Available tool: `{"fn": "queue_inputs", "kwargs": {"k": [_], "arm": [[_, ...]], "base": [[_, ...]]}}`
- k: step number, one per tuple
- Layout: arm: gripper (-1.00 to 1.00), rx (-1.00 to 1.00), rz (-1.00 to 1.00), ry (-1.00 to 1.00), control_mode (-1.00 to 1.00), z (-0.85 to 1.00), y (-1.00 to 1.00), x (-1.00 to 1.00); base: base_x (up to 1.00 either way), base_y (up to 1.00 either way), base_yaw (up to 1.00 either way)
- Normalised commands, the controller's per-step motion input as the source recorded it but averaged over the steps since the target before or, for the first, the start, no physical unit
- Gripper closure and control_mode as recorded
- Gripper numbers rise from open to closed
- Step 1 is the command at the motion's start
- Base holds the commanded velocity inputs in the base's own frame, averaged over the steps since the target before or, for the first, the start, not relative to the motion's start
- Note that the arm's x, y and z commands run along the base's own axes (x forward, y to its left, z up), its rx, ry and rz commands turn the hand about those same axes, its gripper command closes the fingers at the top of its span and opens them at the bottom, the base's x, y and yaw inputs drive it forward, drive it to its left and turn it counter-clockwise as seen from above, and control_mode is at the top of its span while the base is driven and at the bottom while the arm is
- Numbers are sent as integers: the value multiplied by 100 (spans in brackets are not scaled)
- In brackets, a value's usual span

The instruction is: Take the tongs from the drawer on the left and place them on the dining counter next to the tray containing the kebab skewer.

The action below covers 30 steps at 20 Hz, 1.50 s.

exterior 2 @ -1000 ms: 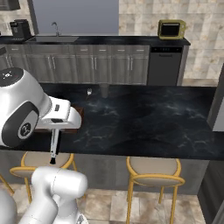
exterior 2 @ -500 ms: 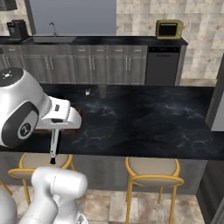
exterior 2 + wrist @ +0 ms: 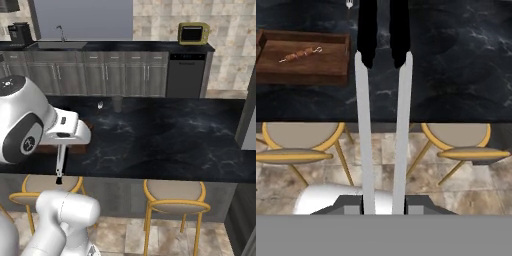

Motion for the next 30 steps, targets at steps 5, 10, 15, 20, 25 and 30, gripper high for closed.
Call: {"fn": "queue_inputs", "kwargs": {"k": [5, 10, 15, 20, 25, 30], "arm": [[100, 0, -1, 9, -100, 0, 32, 50], [100, 0, 0, 3, -100, 0, 6, 57], [100, 0, 0, 2, -100, -12, 0, 78], [100, 0, 0, 0, -100, -35, 15, 92], [100, 0, 0, 2, -100, -42, 11, 93], [100, 0, 0, 0, -100, -40, 8, 87]], "base": [[0, 0, 0], [0, 0, 0], [0, 0, 0], [0, 0, 0], [0, 0, 0], [0, 0, 0]]}}
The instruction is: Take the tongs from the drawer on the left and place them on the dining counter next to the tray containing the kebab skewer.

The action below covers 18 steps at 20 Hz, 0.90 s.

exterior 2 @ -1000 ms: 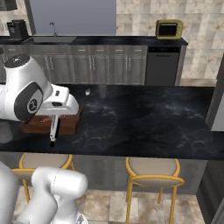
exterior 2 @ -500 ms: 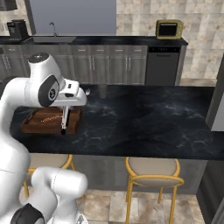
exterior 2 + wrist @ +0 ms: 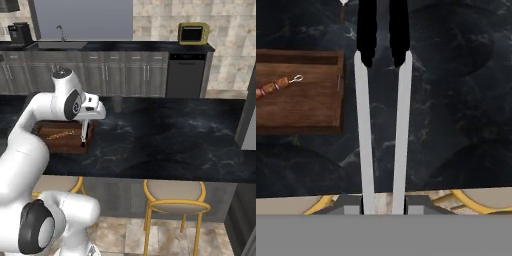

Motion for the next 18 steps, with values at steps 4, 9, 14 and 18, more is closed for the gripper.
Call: {"fn": "queue_inputs", "kwargs": {"k": [4, 9, 14, 18], "arm": [[100, 0, 0, 0, -100, -43, 15, 65], [100, 0, 0, 0, -100, -38, 15, 39], [100, 0, 0, 2, -100, -30, 7, 14], [100, 0, 0, 2, -100, -24, 0, 21]], "base": [[0, 0, 0], [0, 0, 0], [0, 0, 0], [0, 0, 0]]}}
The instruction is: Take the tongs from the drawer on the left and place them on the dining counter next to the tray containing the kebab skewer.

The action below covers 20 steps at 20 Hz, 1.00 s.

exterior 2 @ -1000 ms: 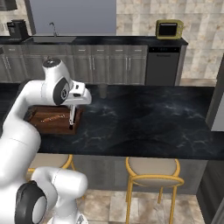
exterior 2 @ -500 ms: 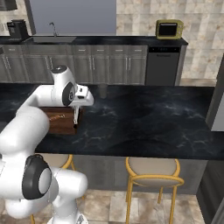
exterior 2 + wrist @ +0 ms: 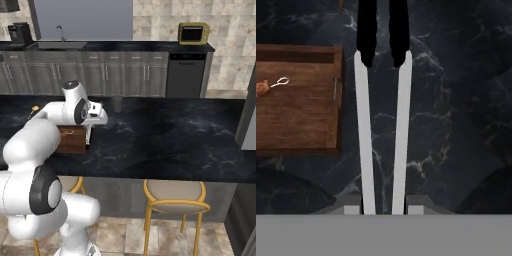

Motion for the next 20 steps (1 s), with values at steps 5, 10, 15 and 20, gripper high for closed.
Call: {"fn": "queue_inputs", "kwargs": {"k": [5, 10, 15, 20], "arm": [[100, 0, 0, 2, -100, -23, 0, 27], [100, 0, 0, 0, -100, -24, 1, 26], [100, 0, 0, 3, -100, -24, 8, 13], [100, 0, 0, 5, -100, -19, 9, 11]], "base": [[0, 0, 0], [0, 0, 0], [0, 0, 0], [0, 0, 0]]}}
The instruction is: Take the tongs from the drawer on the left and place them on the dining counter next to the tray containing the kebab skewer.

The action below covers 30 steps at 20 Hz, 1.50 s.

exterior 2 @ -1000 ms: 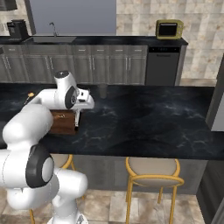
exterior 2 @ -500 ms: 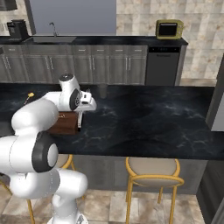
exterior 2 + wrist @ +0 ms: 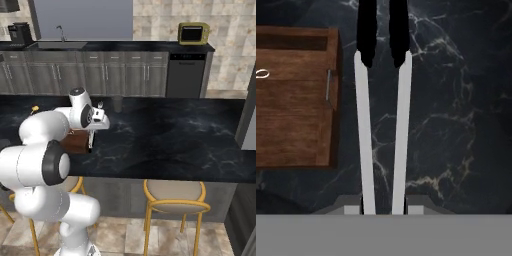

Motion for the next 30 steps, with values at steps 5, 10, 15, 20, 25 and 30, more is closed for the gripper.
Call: {"fn": "queue_inputs", "kwargs": {"k": [5, 10, 15, 20, 25, 30], "arm": [[100, 0, 0, 5, -100, -14, 4, 12], [100, 0, -1, 4, -100, -12, 4, 9], [100, 0, -2, 2, -100, -12, 6, 6], [-100, 0, -3, 0, -100, -10, 14, 1], [-100, 0, -4, 0, -100, -7, 13, 4], [-100, 0, -2, 1, -100, 0, 0, 10]], "base": [[0, 0, 0], [0, 0, 0], [0, 0, 0], [0, 0, 0], [0, 0, 0], [0, 0, 0]]}}
